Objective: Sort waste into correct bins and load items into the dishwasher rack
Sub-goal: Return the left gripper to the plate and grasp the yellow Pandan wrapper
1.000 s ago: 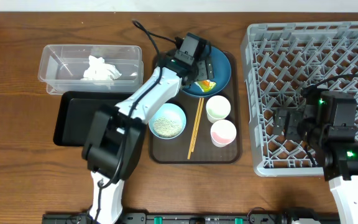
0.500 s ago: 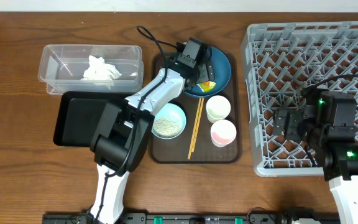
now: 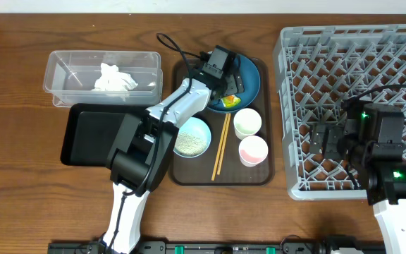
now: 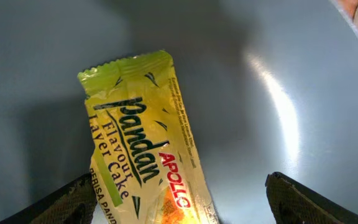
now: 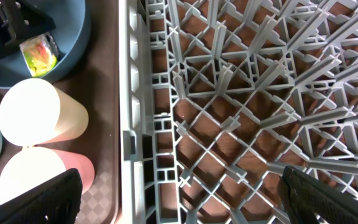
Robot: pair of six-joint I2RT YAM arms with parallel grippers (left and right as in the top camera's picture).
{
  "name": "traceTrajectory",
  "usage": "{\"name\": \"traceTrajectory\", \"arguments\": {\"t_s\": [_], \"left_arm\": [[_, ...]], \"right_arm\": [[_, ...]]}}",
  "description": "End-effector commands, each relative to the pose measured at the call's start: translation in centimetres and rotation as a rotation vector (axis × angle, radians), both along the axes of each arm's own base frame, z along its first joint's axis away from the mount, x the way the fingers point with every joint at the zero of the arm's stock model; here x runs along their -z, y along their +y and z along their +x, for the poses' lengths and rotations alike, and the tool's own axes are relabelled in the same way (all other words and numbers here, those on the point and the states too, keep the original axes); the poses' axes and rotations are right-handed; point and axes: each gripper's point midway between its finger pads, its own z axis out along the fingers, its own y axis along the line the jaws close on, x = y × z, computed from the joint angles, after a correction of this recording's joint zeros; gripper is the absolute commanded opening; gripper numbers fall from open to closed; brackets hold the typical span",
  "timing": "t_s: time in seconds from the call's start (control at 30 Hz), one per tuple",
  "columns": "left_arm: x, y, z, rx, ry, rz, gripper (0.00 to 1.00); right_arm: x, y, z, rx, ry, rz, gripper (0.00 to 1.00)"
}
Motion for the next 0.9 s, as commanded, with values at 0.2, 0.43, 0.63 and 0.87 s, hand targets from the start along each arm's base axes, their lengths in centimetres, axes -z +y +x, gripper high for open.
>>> {"name": "traceTrajectory", "arguments": {"t_s": [0.2, 0.43, 0.63, 0.87], "left_arm": [[1.6, -0.1, -0.5, -0.003, 0.034, 0.009, 0.57], [2.0, 0.3, -1.1, -0.003, 0.061, 0.025, 0.19], [0.4, 0.6, -0.9, 0.074, 0.018, 0.062, 0.06], [-7.2, 4.0, 0.7, 0.053, -0.1, 0.046, 0.06]], "right_arm": [[-0.8, 0.4, 0.2, -0.006, -0.02, 0.013, 0.99], [-0.8, 0.4, 0.2, -0.006, -0.02, 0.013, 0.99], [-0.8, 0.4, 0.2, -0.005, -0.02, 0.013, 0.99], [-0.8, 0.4, 0.2, -0.006, -0.019, 0.013, 0.99]]}}
